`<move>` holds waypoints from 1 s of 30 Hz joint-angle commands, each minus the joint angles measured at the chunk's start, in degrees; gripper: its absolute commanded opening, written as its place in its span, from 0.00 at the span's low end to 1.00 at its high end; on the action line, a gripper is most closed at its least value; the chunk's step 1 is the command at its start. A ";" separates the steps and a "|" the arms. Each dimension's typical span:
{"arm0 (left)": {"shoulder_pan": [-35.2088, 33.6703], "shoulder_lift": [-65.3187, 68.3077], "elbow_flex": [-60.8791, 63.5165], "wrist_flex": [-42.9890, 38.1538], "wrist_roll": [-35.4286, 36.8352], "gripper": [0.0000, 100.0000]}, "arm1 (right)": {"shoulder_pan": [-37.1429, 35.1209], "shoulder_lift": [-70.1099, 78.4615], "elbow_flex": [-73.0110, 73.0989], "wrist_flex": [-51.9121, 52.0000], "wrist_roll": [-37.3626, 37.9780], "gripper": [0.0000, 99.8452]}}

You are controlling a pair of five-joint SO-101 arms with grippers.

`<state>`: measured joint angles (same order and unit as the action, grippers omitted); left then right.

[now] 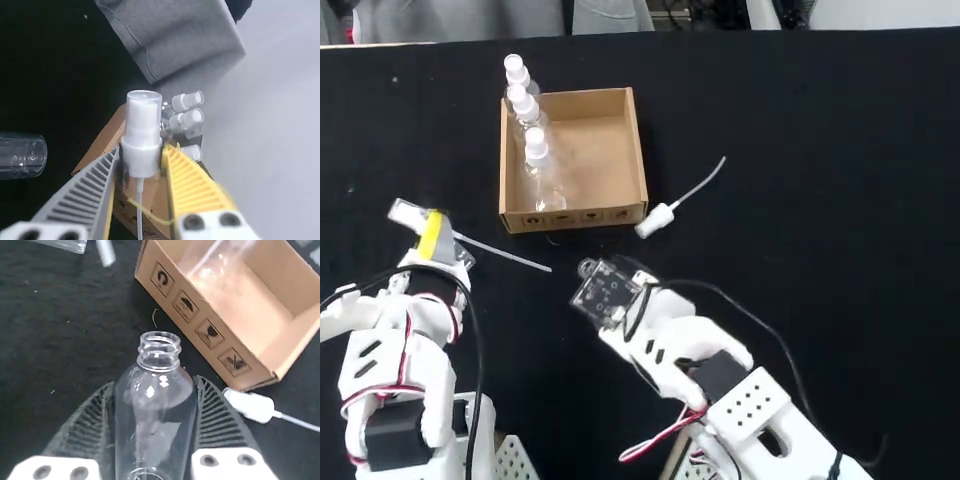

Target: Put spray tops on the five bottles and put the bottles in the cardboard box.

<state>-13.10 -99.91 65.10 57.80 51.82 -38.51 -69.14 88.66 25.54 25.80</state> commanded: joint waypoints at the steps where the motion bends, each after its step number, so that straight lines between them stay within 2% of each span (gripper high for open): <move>1: -0.66 -0.35 0.92 -2.90 0.70 0.03 | -1.93 -1.80 -0.22 -2.73 1.85 0.09; 10: -0.40 -0.44 1.19 -3.08 0.70 0.03 | -2.73 -1.80 -0.22 -2.73 2.90 0.09; 16: 4.53 -0.44 1.54 -3.08 0.62 0.03 | -2.73 -1.80 -0.31 -2.73 3.69 0.09; 30: 7.52 -0.44 4.79 -5.54 0.35 0.03 | -5.71 -1.80 -0.22 -2.64 4.40 0.09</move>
<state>-6.51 -99.91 70.11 54.64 51.82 -42.64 -69.14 88.66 24.48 29.76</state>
